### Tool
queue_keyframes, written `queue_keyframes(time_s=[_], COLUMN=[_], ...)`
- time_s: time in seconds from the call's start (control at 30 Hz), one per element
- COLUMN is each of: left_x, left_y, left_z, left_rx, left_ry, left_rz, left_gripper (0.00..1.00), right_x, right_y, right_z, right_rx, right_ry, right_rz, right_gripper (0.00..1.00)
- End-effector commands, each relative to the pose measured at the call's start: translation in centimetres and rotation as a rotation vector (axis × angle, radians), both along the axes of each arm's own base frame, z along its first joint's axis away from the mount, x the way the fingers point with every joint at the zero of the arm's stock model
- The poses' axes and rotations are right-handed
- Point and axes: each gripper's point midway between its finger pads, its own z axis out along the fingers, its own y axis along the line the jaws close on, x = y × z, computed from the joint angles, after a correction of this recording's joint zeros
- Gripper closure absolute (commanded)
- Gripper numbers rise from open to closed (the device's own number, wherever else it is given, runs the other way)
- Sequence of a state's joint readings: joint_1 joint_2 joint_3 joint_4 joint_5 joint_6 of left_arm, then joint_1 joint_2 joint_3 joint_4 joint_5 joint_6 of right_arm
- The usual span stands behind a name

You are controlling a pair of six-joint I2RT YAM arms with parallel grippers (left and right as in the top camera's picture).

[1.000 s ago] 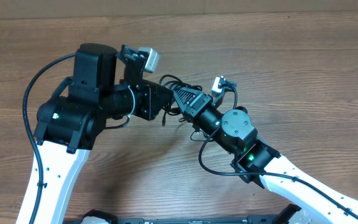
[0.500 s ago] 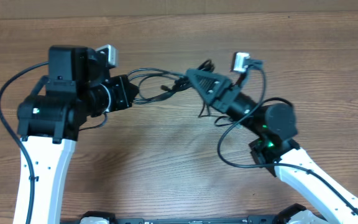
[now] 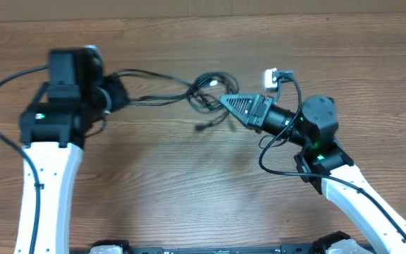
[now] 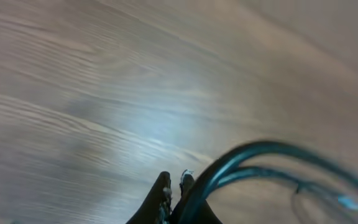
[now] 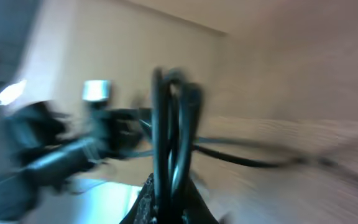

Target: Untangle cables

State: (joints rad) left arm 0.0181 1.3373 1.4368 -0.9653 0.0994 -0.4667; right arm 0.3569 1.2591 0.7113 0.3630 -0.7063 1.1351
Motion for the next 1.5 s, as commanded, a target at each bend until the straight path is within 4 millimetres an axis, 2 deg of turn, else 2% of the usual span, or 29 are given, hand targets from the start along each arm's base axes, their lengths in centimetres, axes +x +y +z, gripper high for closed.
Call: queue_keyframes(time_s=[0.0, 0.13, 0.33, 0.43, 0.5, 0.63, 0.7, 0.77, 0.83, 0.9, 0.93, 0.97, 1.03, 1.1, 1.13, 1.2, 1.3, 1.4, 1.47], left_x=[0.4, 0.8, 0.8, 1.0, 1.6, 1.6, 1.2, 0.8, 0.1, -1.0, -2.1, -2.3, -2.2, -1.7, -1.4, -1.0, -1.3, -2.3, -3.0], left_y=[4.8, 2.6, -2.7, -3.3, -3.2, -4.8, -5.7, -6.3, -7.4, -9.8, -11.8, -12.4, -13.0, -12.7, -12.2, -10.7, -8.2, -6.4, -6.4], left_z=[3.4, 4.9, 7.0, 8.0, 9.5, 12.4, 12.8, 12.2, 11.6, 12.5, 13.7, 13.9, 13.2, 11.1, 9.9, 7.2, 4.0, 2.1, 1.4], left_rx=[0.008, -0.137, -0.272, -0.3, -0.31, -0.359, -0.385, -0.395, -0.412, -0.463, -0.466, -0.44, -0.368, -0.31, -0.273, -0.172, -0.058, -0.007, -0.019], left_ry=[-0.094, -0.152, -0.239, -0.281, -0.349, -0.465, -0.478, -0.447, -0.412, -0.427, -0.493, -0.521, -0.531, -0.451, -0.4, -0.291, -0.141, -0.032, 0.013], left_rz=[0.183, 0.06, -0.261, -0.306, -0.324, -0.455, -0.509, -0.527, -0.556, -0.67, -0.808, -0.852, -0.88, -0.808, -0.755, -0.637, -0.475, -0.379, -0.365], left_gripper=[0.96, 0.96, 0.96, 0.96, 0.96, 0.95, 0.96, 0.96, 0.96, 0.96, 0.96, 0.93, 0.82, 0.78, 0.71, 0.4, 0.05, 0.0, 0.0], right_x=[1.5, 1.6, 1.1, 1.4, 1.6, 1.1, 0.8, 0.8, 0.9, 0.9, 0.8, 0.8, 0.5, 0.2, 0.1, -0.3, -0.7, -1.1, -1.4], right_y=[-2.4, -3.5, -3.7, -4.5, -5.8, -7.8, -8.1, -8.0, -8.0, -8.0, -8.0, -8.0, -8.0, -8.0, -8.1, -8.2, -8.3, -8.5, -8.6], right_z=[-0.9, -4.4, -5.8, -6.8, -8.6, -11.3, -11.8, -11.8, -11.6, -11.6, -11.7, -11.8, -12.0, -12.3, -12.5, -12.9, -13.4, -13.8, -14.1], right_rx=[-0.138, -0.272, -0.336, -0.398, -0.466, -0.571, -0.588, -0.587, -0.583, -0.582, -0.585, -0.587, -0.588, -0.595, -0.6, -0.611, -0.622, -0.635, -0.642], right_ry=[-0.099, -0.035, -0.032, -0.03, 0.034, 0.139, 0.161, 0.16, 0.153, 0.151, 0.158, 0.162, 0.173, 0.188, 0.198, 0.218, 0.241, 0.265, 0.281], right_rz=[-0.106, -0.147, -0.125, -0.159, -0.219, -0.283, -0.286, -0.287, -0.288, -0.289, -0.287, -0.284, -0.275, -0.269, -0.266, -0.261, -0.254, -0.248, -0.244], right_gripper=[0.96, 0.93, 0.89, 0.78, 0.65, 0.51, 0.42, 0.25, 0.17, 0.06, 0.0, 0.0, 0.0, 0.0, 0.0, 0.0, 0.0, 0.0, 0.0])
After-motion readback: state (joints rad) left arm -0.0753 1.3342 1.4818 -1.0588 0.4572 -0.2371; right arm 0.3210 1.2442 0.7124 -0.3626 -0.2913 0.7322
